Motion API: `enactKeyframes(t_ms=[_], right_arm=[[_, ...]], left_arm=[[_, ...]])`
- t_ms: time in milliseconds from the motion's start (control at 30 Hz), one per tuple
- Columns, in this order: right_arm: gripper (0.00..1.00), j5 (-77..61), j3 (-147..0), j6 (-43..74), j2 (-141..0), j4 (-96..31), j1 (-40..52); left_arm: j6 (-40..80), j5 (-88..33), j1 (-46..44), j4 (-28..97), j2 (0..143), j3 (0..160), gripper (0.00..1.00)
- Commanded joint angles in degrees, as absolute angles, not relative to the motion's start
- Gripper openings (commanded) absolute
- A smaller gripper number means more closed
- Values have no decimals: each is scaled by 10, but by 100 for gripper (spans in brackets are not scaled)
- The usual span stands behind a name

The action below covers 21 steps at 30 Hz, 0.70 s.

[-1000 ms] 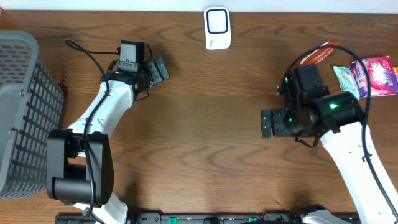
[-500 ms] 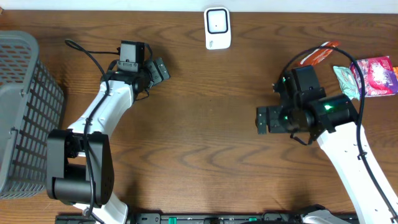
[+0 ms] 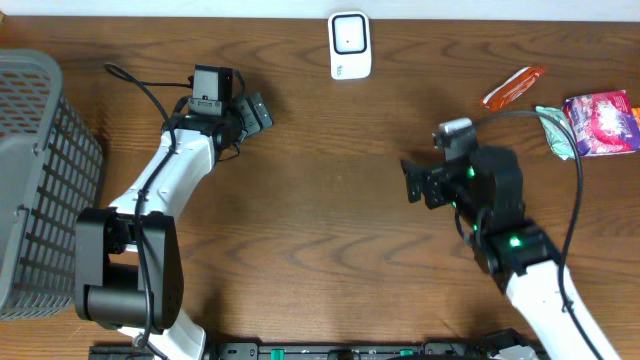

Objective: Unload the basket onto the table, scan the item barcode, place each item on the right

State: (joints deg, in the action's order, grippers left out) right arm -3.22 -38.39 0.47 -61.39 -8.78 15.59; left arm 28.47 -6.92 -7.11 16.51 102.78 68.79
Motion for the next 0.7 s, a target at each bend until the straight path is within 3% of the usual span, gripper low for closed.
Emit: enactKeyframes(t_ms=[0,267,667], right_arm=[[99,-34,-282,-6,-559,15,139],[99,-66,-111,8,-432,216,82],[99,-119,-9,8,-288,225,19]], left_arm=[[281,-59,-69,167,1030,685,99],[281,-59,-69,167,1030,685,99],[281,-59,-69,167,1030,685,99]])
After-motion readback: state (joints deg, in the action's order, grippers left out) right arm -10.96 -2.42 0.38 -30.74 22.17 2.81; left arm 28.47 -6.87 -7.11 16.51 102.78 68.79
